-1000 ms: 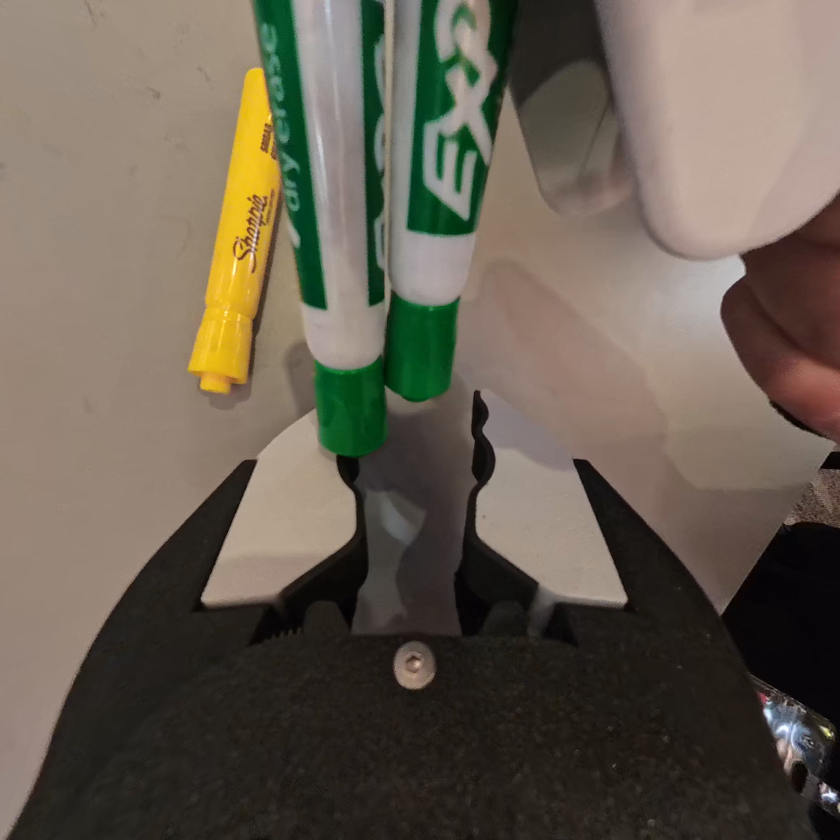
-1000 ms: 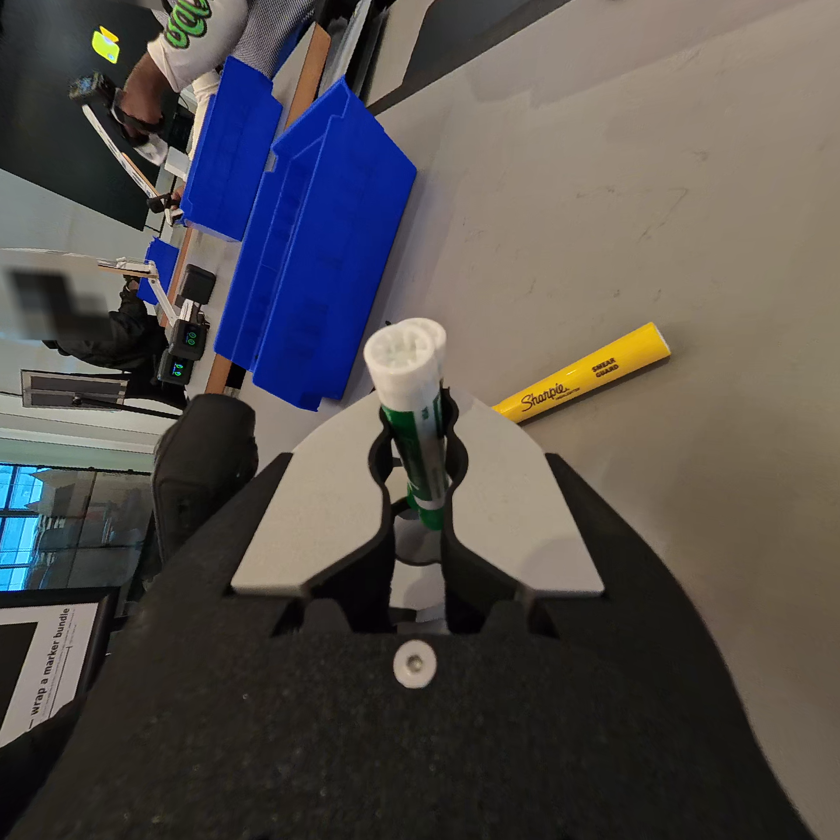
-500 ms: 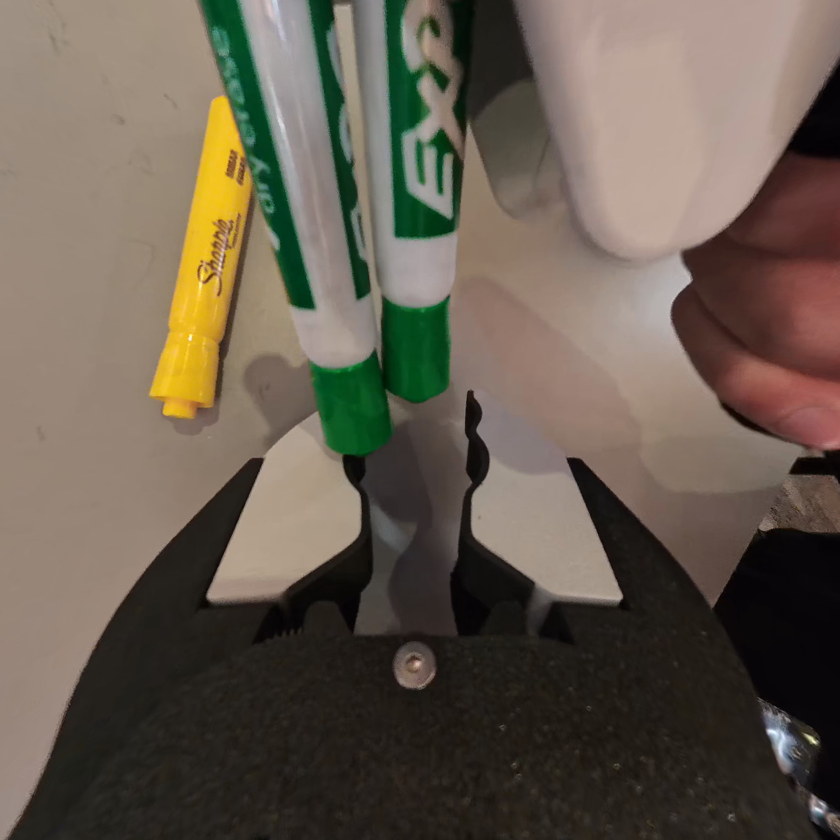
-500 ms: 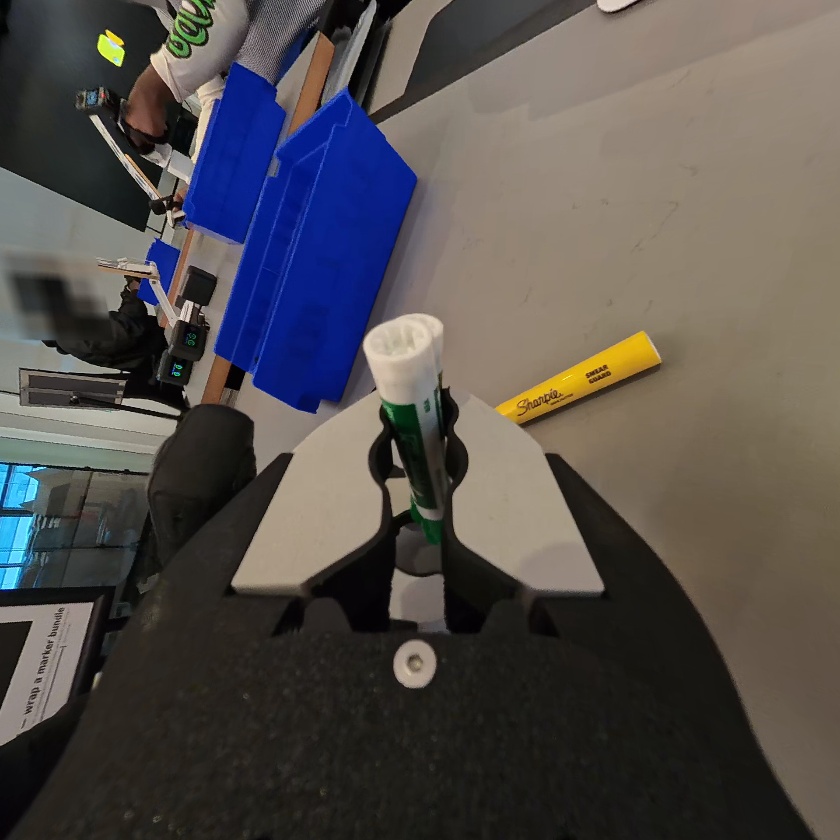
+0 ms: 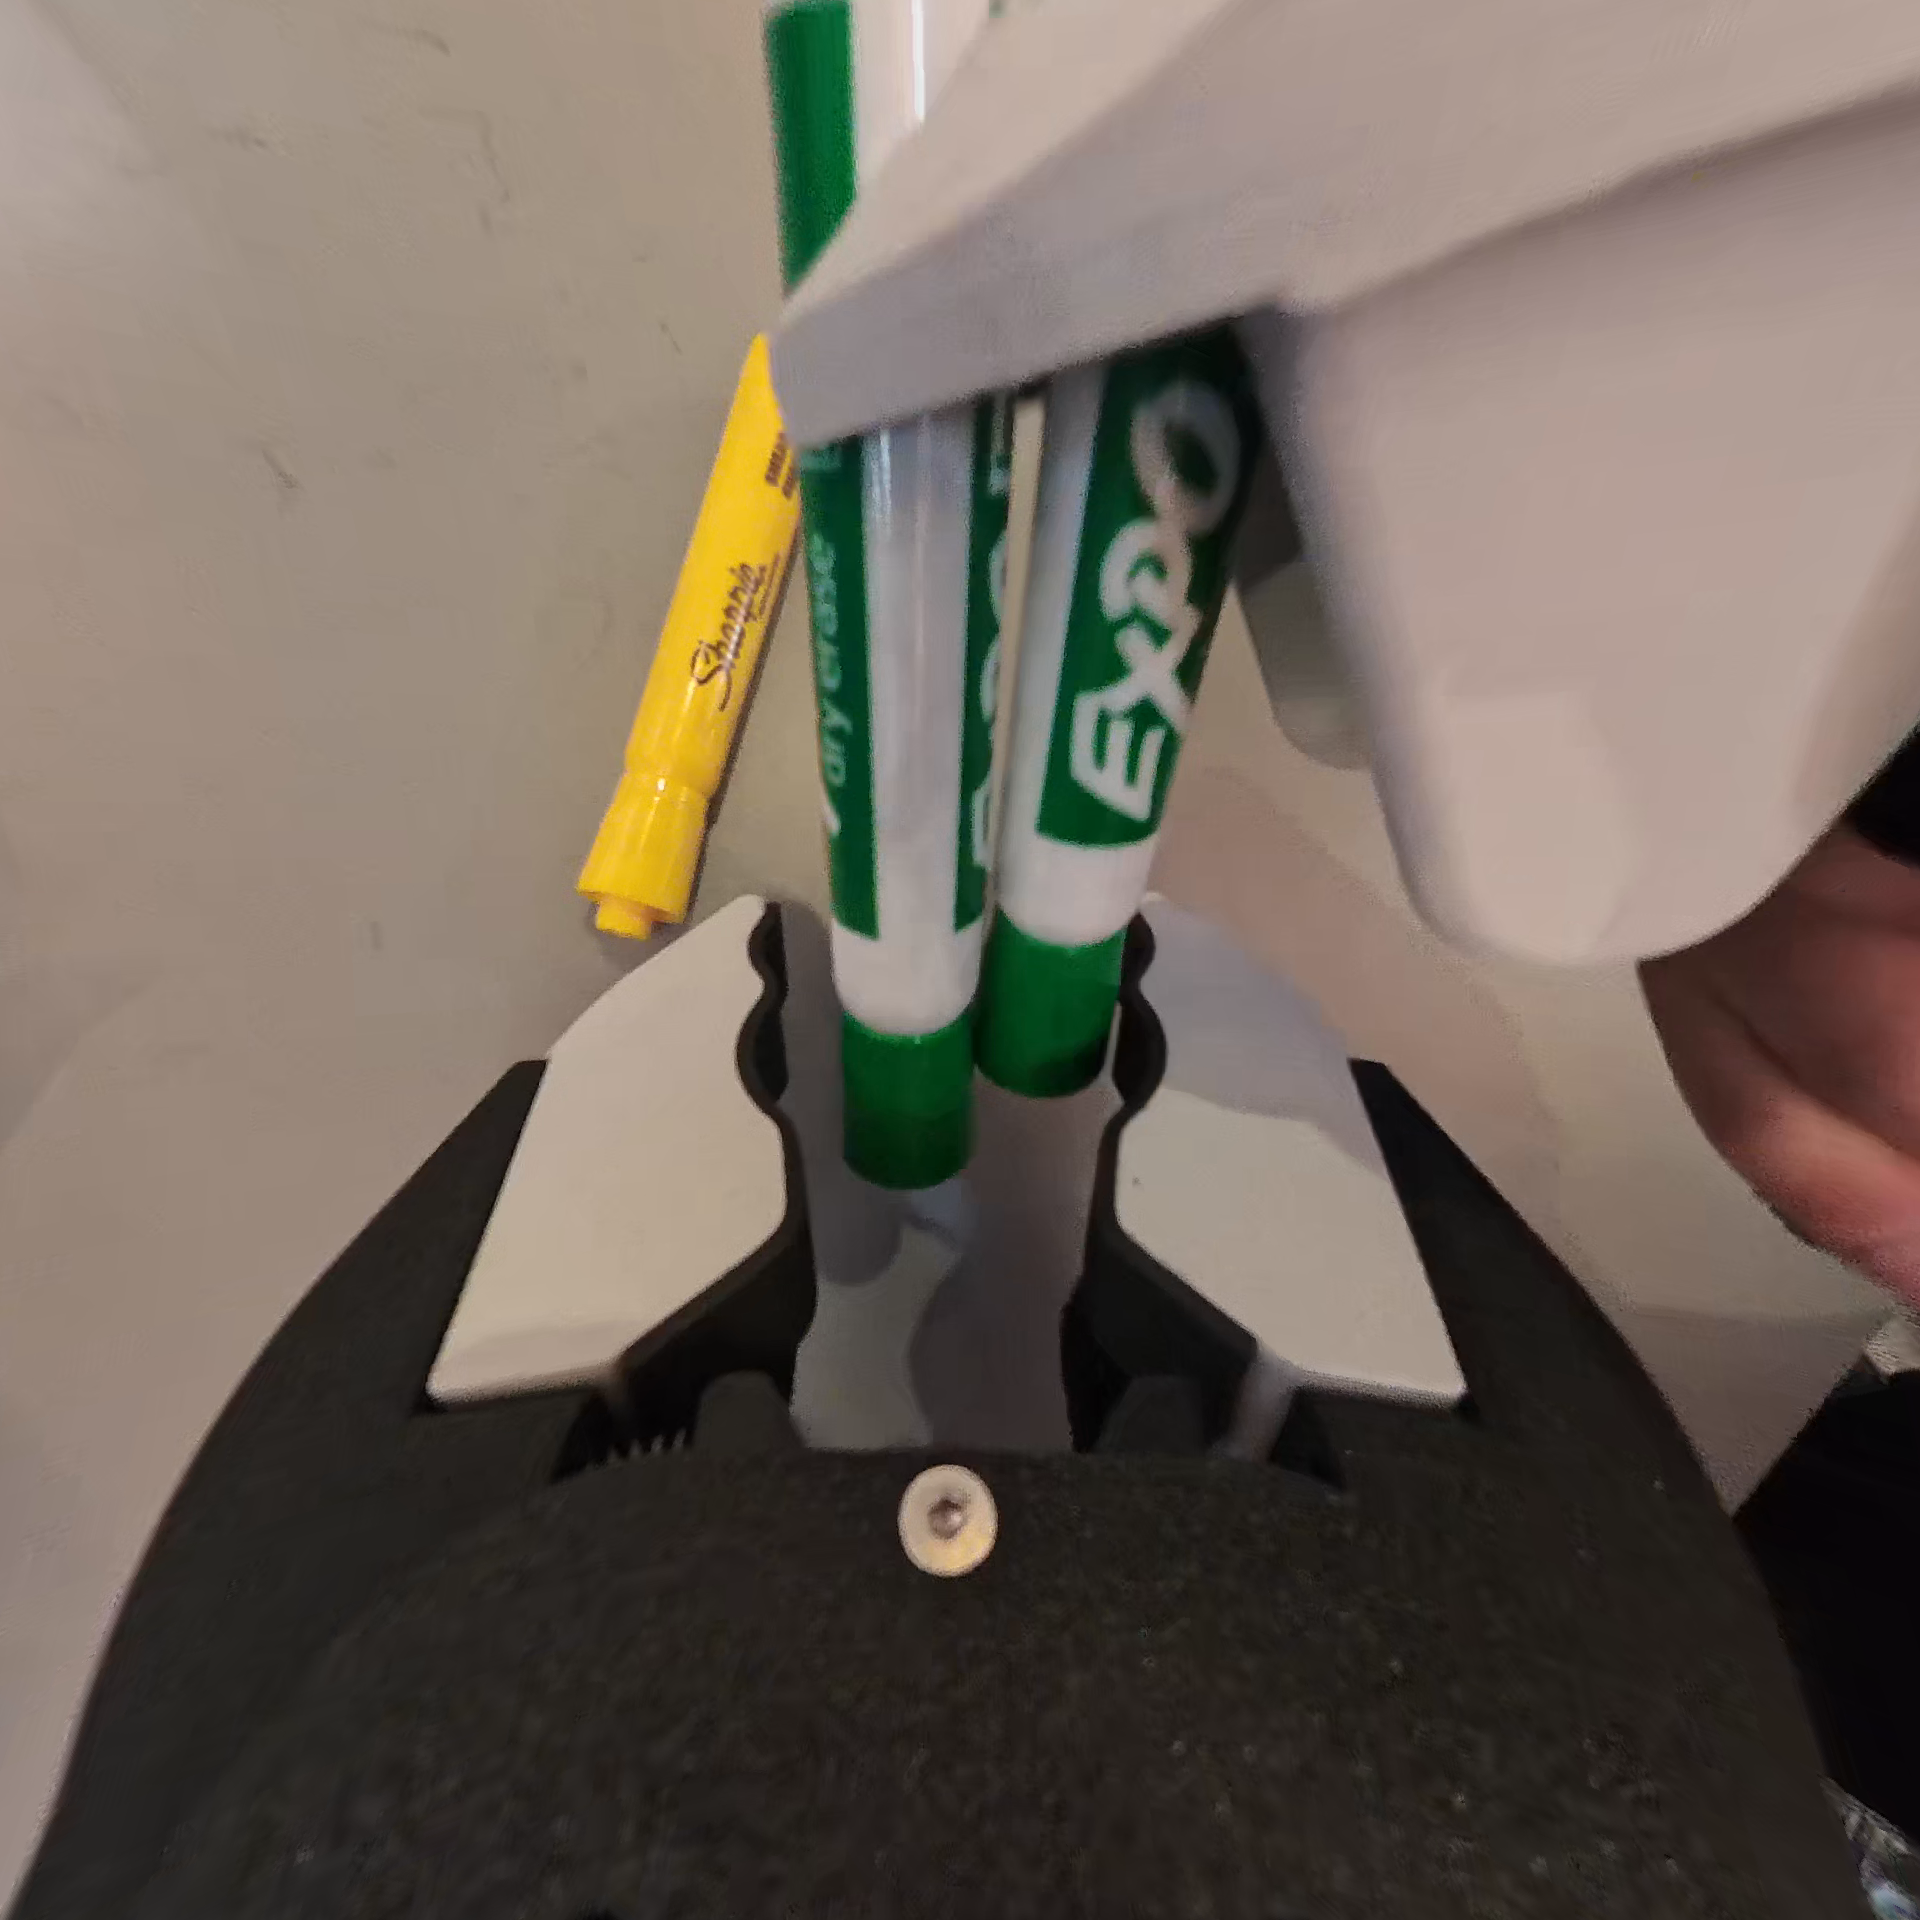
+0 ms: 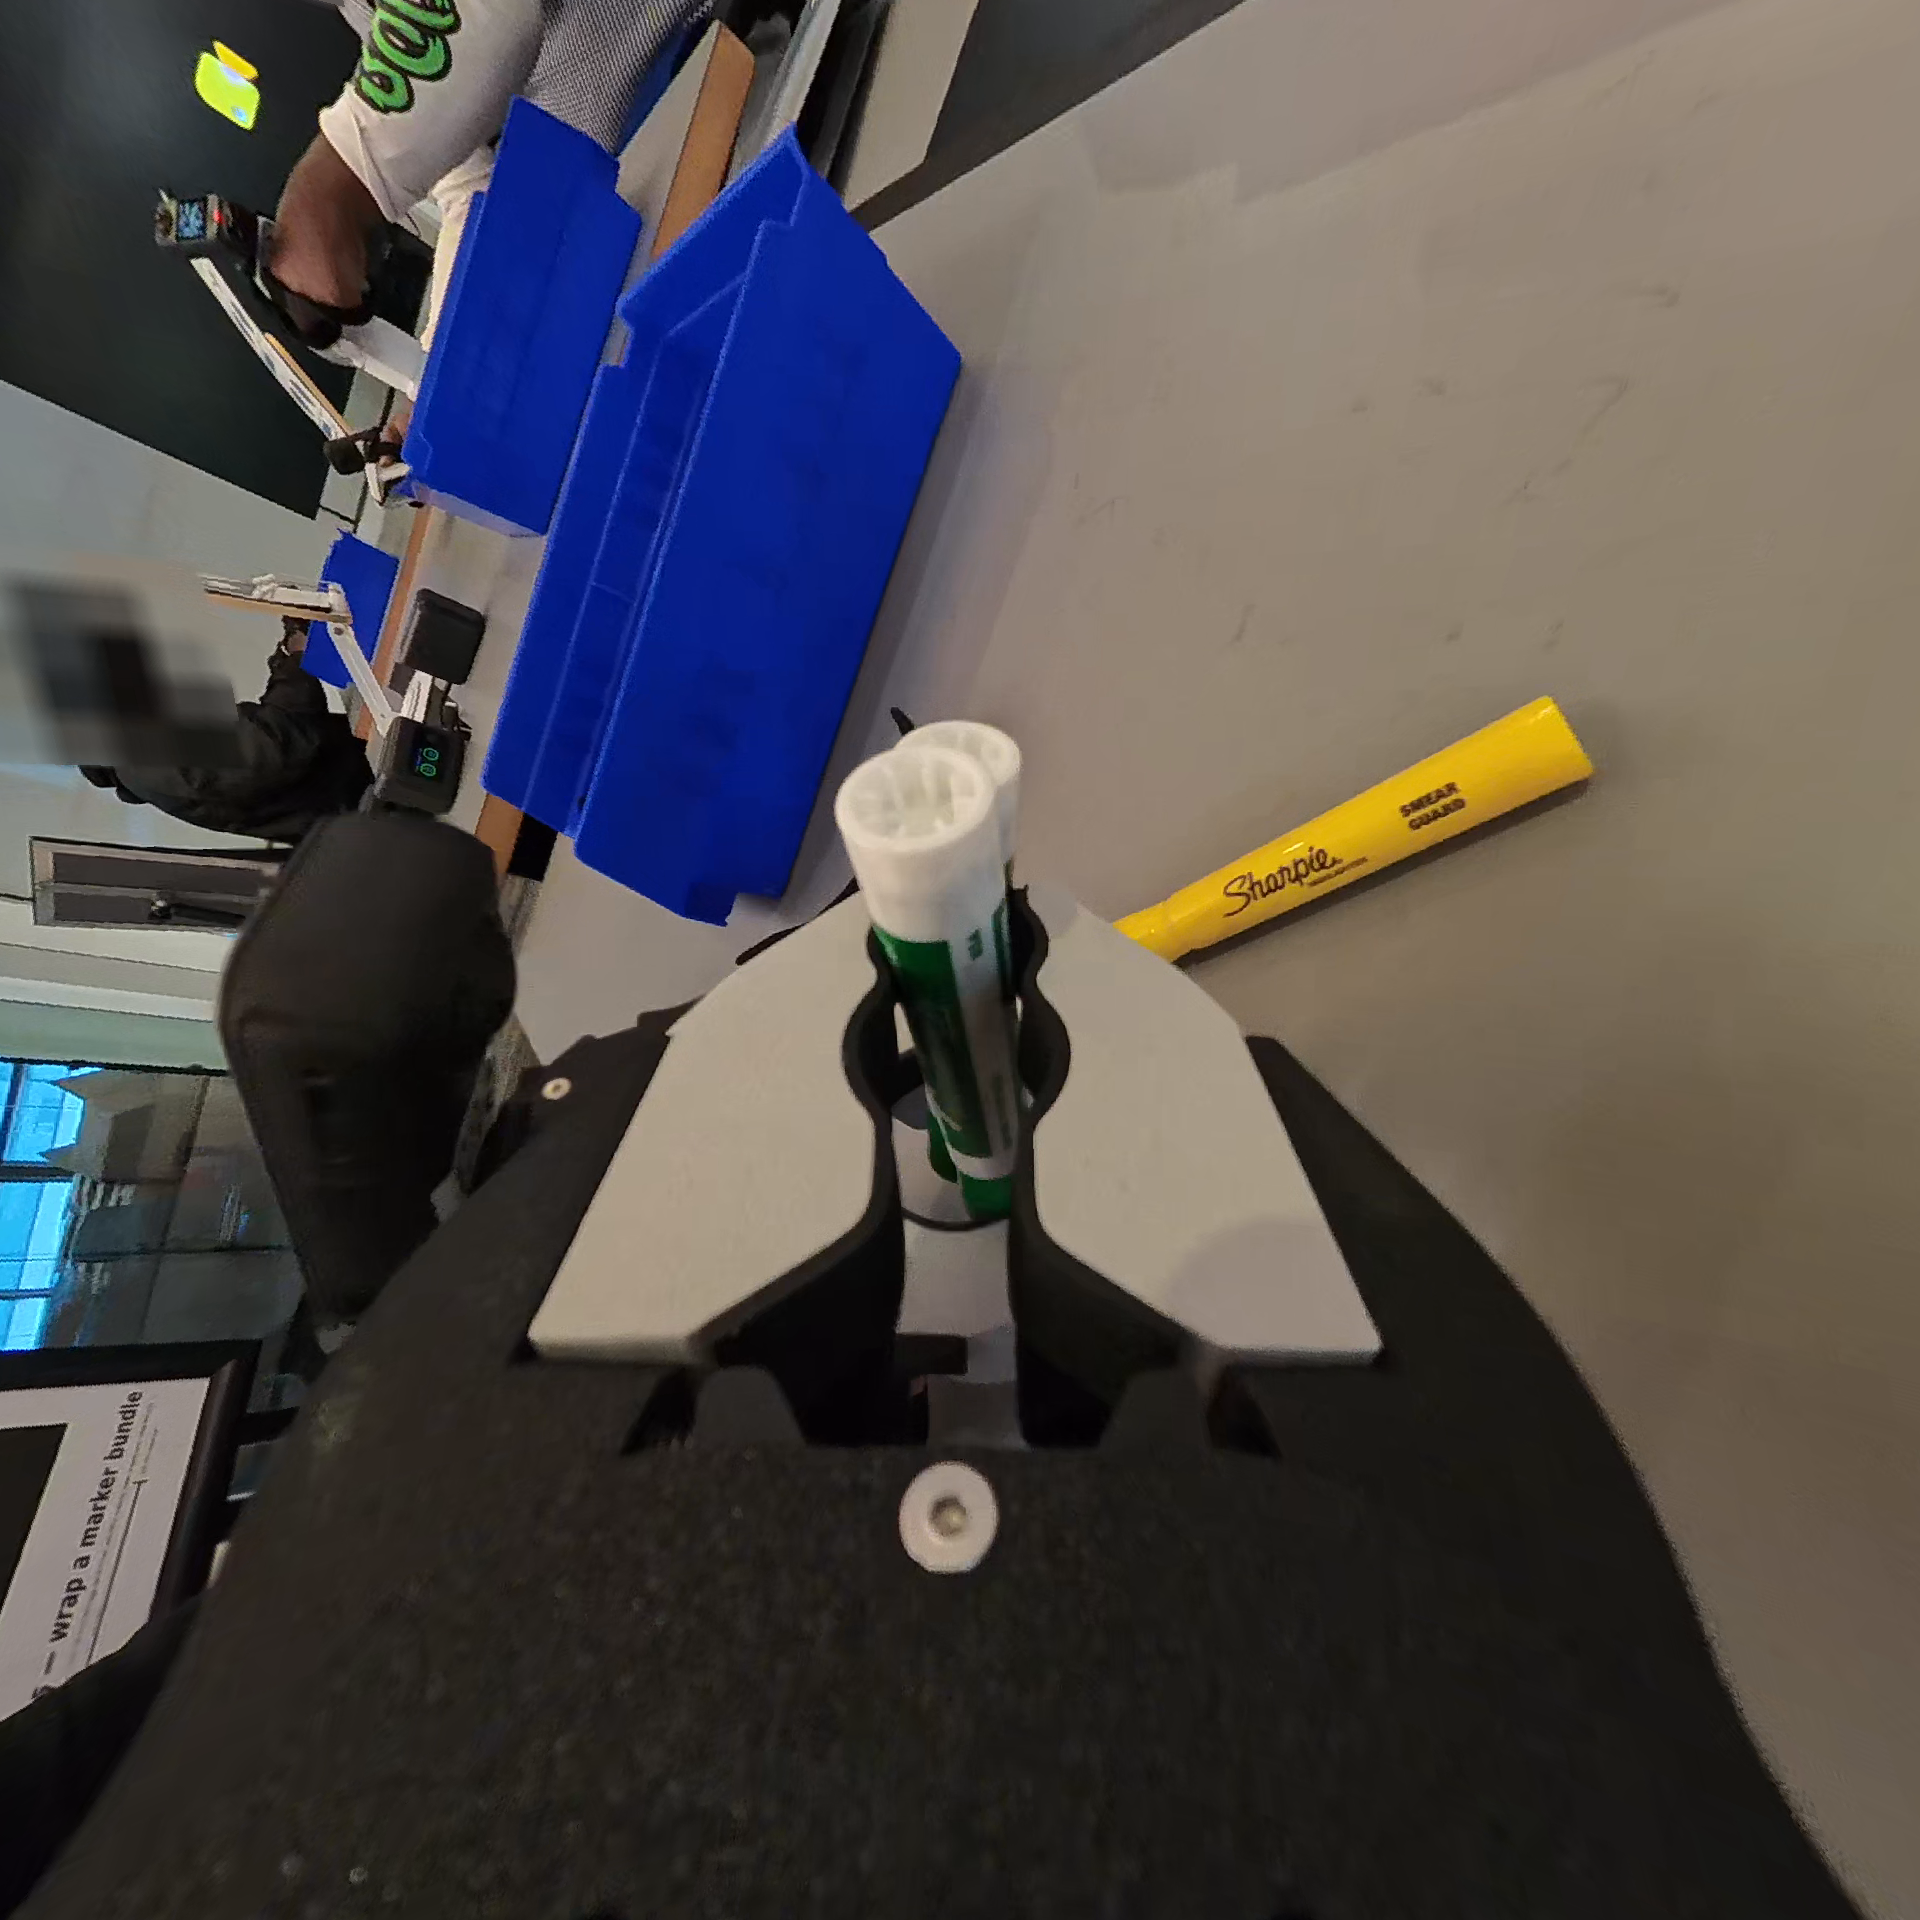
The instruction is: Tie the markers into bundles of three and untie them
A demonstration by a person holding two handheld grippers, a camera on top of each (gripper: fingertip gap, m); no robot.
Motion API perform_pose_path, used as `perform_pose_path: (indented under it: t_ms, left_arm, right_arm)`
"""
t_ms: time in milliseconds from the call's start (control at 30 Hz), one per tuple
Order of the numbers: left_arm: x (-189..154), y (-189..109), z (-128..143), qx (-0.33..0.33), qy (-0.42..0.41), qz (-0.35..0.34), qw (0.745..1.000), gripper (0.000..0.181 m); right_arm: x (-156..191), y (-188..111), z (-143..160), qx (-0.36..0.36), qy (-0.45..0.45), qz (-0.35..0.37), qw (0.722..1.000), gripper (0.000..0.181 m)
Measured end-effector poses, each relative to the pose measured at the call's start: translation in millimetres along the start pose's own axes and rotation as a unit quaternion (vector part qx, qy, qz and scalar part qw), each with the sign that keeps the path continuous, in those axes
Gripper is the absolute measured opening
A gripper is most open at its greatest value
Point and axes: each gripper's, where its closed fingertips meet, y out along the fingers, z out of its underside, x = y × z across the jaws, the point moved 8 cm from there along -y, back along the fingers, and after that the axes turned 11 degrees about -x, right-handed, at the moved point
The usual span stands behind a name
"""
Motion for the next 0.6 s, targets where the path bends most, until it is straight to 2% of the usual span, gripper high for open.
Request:
perform_pose_path:
  t_ms: [600]
  left_arm:
    - [-1.3, 2.6, -5.6, 0.046, 0.043, -0.012, 0.998, 0.041]
  right_arm:
    - [-6.7, -2.4, 9.3, -0.024, 0.057, -0.018, 0.998, 0.018]
